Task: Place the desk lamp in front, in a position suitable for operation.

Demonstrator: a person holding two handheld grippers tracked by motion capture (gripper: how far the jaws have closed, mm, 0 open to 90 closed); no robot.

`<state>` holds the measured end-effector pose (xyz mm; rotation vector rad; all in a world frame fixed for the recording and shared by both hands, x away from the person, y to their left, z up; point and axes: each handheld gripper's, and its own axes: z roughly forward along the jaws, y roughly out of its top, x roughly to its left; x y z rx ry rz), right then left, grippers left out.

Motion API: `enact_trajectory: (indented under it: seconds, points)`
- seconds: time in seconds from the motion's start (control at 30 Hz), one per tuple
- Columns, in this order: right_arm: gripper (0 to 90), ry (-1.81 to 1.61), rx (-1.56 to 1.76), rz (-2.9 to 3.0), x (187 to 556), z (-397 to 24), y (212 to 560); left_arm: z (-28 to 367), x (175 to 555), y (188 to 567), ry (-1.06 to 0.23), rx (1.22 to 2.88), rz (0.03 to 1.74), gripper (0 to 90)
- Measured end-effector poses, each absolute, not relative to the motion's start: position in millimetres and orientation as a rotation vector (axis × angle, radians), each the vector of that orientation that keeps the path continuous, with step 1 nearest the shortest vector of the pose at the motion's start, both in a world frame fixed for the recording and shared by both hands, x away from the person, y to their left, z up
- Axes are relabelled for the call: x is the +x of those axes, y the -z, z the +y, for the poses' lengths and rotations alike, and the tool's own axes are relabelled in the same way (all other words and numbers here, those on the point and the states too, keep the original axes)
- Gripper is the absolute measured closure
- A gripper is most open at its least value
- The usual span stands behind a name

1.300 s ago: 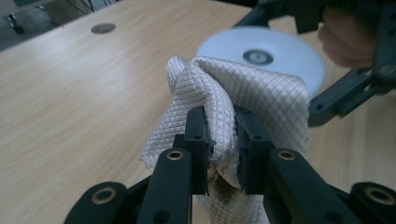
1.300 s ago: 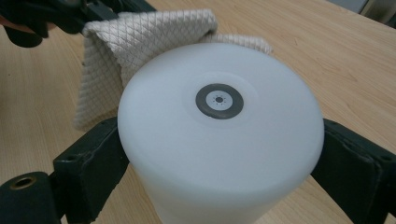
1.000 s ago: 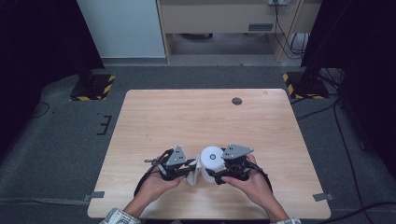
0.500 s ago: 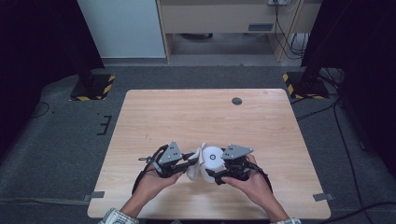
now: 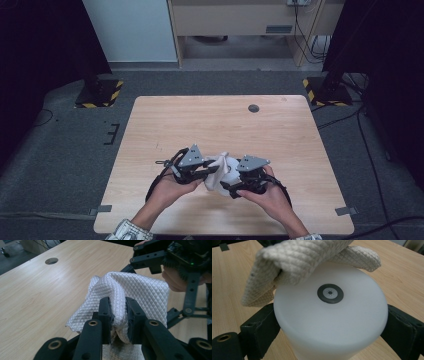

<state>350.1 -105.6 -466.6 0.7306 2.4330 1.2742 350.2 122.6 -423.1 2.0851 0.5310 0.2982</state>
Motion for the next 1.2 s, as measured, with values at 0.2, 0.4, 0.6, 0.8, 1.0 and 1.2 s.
enact_trajectory:
  seconds: [0.2, 0.4, 0.6, 0.8, 1.0, 1.2]
  points:
    - [9.1, -1.276, 0.72, 2.435, 350, -105, 467, 119, 343, 414, -0.311, 2.084, 0.488, 75.3]
    - [9.1, -1.289, 0.711, 2.434, 349, -102, 468, 108, 349, 419, -0.256, 2.087, 0.479, 75.4]
    - [9.2, -1.295, 0.708, 2.435, 349, -103, 468, 91, 350, 419, -0.257, 2.109, 0.425, 74.9]
    - [9.1, -1.297, 0.709, 2.433, 349, -103, 468, 91, 364, 419, -0.37, 2.103, 0.485, 75.3]
    - [9.1, -1.301, 0.704, 2.436, 349, -103, 469, 108, 368, 420, -0.381, 2.105, 0.518, 75.7]
    - [9.1, -1.302, 0.701, 2.436, 349, -102, 469, 118, 355, 420, -0.354, 2.109, 0.493, 75.8]
